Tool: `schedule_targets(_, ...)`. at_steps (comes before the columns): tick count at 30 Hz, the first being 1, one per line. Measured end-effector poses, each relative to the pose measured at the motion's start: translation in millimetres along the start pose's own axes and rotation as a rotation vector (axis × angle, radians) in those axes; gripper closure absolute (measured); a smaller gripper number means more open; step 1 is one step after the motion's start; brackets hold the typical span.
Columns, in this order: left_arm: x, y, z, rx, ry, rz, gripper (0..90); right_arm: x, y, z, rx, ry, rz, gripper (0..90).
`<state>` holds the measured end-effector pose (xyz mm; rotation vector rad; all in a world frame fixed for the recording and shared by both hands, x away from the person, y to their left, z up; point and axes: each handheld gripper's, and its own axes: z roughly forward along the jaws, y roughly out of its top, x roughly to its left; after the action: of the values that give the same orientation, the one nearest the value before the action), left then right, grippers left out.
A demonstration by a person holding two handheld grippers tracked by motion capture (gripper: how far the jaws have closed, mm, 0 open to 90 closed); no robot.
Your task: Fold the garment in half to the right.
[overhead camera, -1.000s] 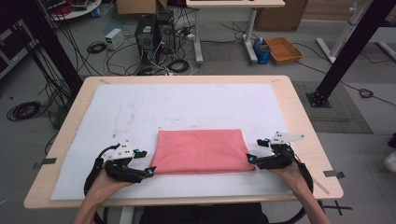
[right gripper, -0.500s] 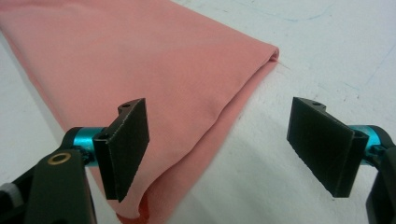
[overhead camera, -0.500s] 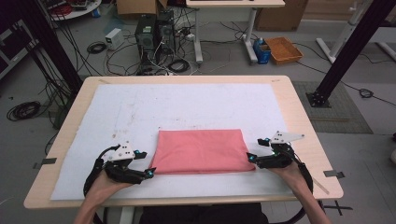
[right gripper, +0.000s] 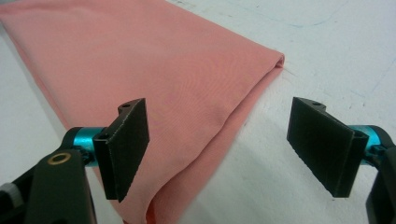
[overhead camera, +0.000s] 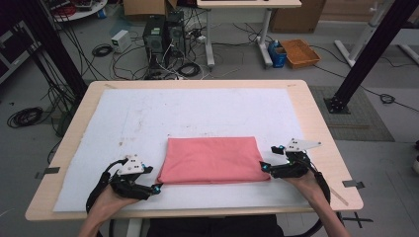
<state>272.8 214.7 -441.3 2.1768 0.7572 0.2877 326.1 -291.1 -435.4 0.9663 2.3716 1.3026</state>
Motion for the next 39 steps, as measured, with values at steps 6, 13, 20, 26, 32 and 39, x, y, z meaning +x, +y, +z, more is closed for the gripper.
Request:
schedule_targets(6,-3.8,0.3,8.5,0.015,-0.006,0.009,32.0,1.0,0.1,-1.3,-0.004,-0.003,0.0,20.8)
schedule_targets(13,-7.9,0.0,11.7,0.006,0.026,0.007,41.1,2.4,-0.2,-2.2,-0.006,-0.003,-0.002,20.9)
schedule_targets(20,-12.2,-1.8,11.5,-0.009,0.039,0.017,48.2,4.7,5.6,-2.4,-0.022,-0.002,-0.006,20.9)
schedule_targets(26,-14.4,-2.8,10.9,-0.018,0.041,0.016,59.7,2.0,22.9,0.6,-0.048,0.001,0.02,20.9)
schedule_targets(32,-14.4,-2.3,10.9,-0.022,0.045,0.005,73.3,-1.8,46.8,13.4,-0.052,0.002,0.032,20.9)
schedule_targets(39,-13.0,-2.2,11.2,-0.025,0.034,-0.009,80.9,13.7,78.6,45.0,-0.027,0.056,-0.011,23.0)
